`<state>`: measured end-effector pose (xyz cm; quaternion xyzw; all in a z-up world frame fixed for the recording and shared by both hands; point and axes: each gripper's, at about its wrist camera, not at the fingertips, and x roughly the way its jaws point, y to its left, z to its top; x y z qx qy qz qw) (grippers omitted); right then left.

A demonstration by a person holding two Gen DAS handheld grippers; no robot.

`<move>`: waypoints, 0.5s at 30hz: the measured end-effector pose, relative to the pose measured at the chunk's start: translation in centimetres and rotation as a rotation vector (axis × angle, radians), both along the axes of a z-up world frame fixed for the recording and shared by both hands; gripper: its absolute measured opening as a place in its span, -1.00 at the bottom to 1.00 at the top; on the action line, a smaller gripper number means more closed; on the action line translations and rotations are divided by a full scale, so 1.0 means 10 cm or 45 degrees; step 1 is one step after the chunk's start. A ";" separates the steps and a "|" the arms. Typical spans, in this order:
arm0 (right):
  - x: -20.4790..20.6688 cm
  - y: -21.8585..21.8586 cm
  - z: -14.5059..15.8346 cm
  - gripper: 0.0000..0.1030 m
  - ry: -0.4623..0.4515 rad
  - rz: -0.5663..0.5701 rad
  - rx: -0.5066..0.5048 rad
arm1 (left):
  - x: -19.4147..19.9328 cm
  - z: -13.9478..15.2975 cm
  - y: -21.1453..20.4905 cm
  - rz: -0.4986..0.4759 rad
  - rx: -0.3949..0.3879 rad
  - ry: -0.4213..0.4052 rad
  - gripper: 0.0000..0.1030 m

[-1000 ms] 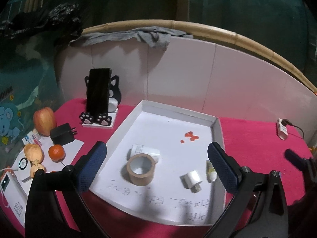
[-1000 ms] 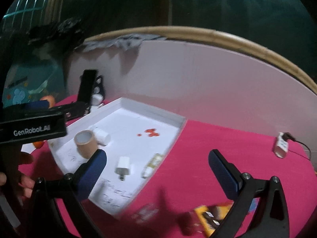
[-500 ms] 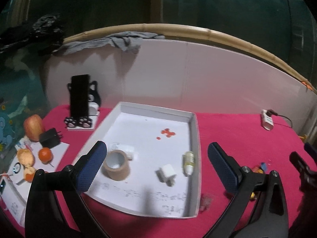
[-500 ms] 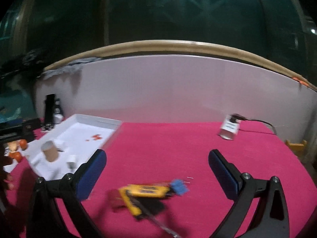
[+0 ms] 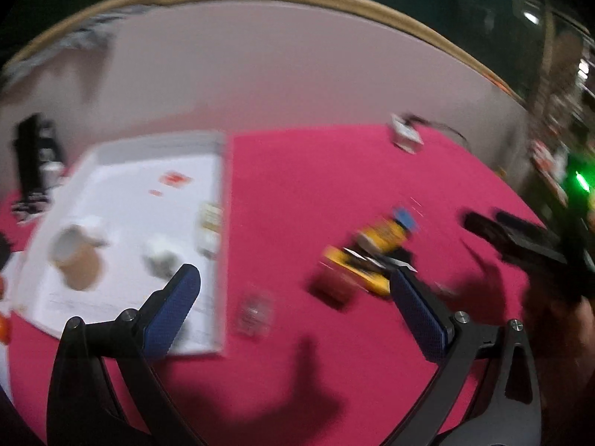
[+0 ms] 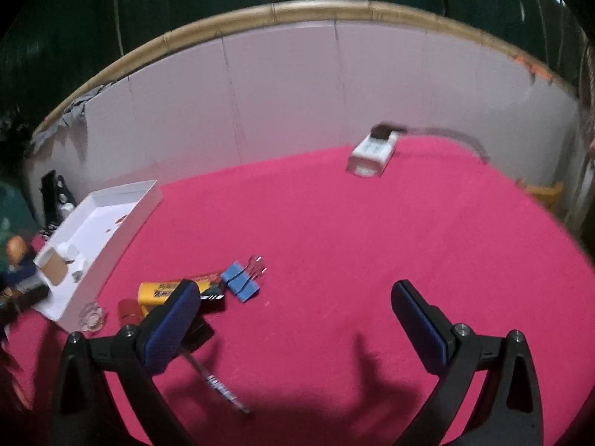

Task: Organize rigid objects
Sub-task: 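Move both open tools toward the pen and lighters on the pink cloth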

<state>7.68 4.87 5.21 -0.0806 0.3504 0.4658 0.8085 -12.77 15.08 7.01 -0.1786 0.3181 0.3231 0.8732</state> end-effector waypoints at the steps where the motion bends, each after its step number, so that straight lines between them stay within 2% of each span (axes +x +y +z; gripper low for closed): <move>1: 0.00 0.02 -0.03 0.99 0.020 0.013 0.005 | 0.06 -0.05 -0.06 -0.050 -0.019 0.017 0.99; 4: -0.03 0.02 -0.09 0.99 0.047 0.046 0.008 | 0.20 -0.22 -0.22 -0.133 -0.058 0.061 0.99; 8: -0.06 -0.01 -0.14 0.97 0.094 0.114 0.027 | 0.23 -0.35 -0.23 -0.147 -0.119 0.067 0.99; 11: -0.17 0.00 -0.16 0.79 0.088 0.236 0.027 | 0.24 -0.36 -0.21 -0.152 -0.116 0.056 0.99; 14: -0.31 0.08 -0.18 0.54 0.066 0.375 -0.009 | 0.23 -0.36 -0.13 -0.149 -0.094 0.070 0.99; 15: -0.35 0.13 -0.20 0.40 0.059 0.417 -0.033 | 0.23 -0.37 -0.11 -0.144 -0.093 0.076 0.99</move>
